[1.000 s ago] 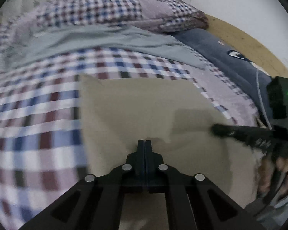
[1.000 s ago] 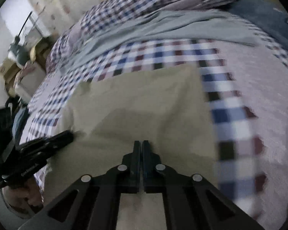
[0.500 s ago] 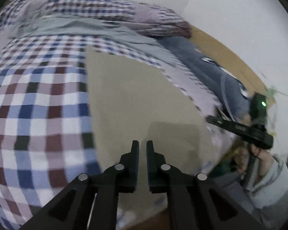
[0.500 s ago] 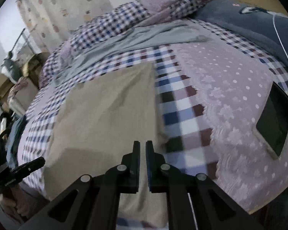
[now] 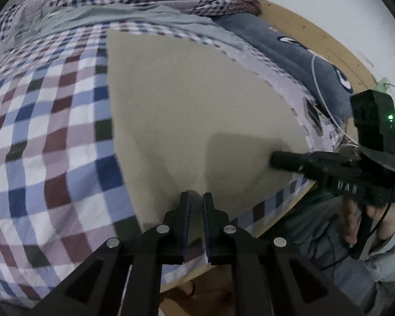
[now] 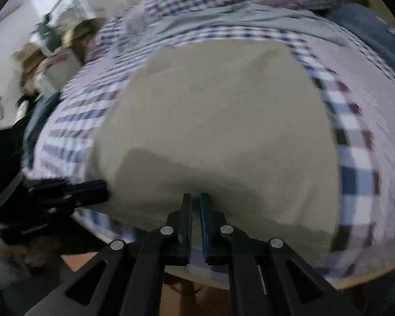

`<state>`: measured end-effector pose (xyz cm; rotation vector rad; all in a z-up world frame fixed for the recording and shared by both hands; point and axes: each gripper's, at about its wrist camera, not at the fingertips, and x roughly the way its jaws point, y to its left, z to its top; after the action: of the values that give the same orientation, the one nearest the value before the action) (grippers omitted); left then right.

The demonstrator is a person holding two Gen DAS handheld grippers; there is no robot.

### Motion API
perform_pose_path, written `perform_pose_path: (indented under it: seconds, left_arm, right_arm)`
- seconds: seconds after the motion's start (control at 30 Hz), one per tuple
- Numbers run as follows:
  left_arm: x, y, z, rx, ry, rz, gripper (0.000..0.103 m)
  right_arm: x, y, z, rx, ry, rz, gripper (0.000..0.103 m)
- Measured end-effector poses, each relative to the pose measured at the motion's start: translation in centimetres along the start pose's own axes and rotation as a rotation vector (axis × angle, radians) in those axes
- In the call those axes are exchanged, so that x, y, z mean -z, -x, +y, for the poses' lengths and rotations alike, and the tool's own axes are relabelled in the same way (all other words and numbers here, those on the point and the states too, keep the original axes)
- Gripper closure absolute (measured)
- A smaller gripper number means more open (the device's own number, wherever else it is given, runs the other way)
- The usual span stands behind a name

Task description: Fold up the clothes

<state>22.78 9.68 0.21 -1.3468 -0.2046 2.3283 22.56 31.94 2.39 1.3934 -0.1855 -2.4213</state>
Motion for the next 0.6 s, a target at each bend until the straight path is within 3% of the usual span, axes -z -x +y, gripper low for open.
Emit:
perform_pose_path:
  seconds: [0.07, 0.37, 0.4, 0.43, 0.53, 0.6]
  left_arm:
    - [0.4, 0.1, 0.7, -0.013, 0.020, 0.013, 0.094]
    - [1.7, 1.4, 3.4, -0.035, 0.078, 0.068, 0.094]
    - [1.9, 1.5, 3.5, -0.045, 0.085, 0.078, 0.094]
    - [2.0, 1.8, 3.8, -0.052, 0.101, 0.079, 0.094]
    - [2.3, 2.8, 4.5, -0.069, 0.150, 0.079, 0.094]
    - [2.4, 4.0, 4.8, -0.018, 0.177, 0.048, 0.094]
  right_arm:
    - [0.4, -0.1, -0.1, 0.007, -0.011, 0.012, 0.103]
    - [2.2, 3.6, -6.8, 0.130, -0.229, -0.049, 0.103]
    - [2.3, 4.1, -7.1, 0.151, -0.248, -0.064, 0.096]
    - [2.3, 4.5, -7.5, 0.166, -0.273, -0.083, 0.096]
    - [2.1, 5.7, -8.7, 0.118, -0.330, -0.146, 0.096]
    - [1.9, 6.3, -8.7, 0.086, -0.339, -0.188, 0.096]
